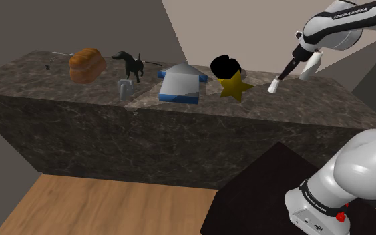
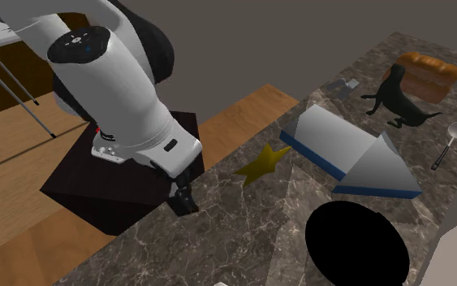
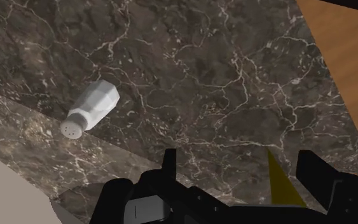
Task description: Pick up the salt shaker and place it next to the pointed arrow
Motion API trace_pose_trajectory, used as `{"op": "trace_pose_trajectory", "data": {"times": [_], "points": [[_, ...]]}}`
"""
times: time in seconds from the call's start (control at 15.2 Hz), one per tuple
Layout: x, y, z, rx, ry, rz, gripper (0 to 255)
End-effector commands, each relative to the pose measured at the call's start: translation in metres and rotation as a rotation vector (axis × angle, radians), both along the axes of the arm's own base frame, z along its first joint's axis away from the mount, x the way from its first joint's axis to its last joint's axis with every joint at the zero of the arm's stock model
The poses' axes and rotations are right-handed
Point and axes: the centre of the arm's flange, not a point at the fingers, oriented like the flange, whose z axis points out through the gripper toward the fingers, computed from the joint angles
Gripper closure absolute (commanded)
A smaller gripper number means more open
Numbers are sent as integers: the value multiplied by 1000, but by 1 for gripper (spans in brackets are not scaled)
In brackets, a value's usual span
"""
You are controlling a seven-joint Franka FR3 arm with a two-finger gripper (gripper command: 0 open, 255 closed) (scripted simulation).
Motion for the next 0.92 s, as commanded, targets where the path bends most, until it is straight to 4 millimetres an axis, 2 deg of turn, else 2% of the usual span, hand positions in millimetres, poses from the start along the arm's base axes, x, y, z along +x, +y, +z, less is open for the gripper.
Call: {"op": "trace_pose_trajectory", "data": {"times": [0.0, 0.86], "points": [[5, -24, -13, -2, -5, 8, 0], [50, -173, -91, 5, -34, 53, 0]]}}
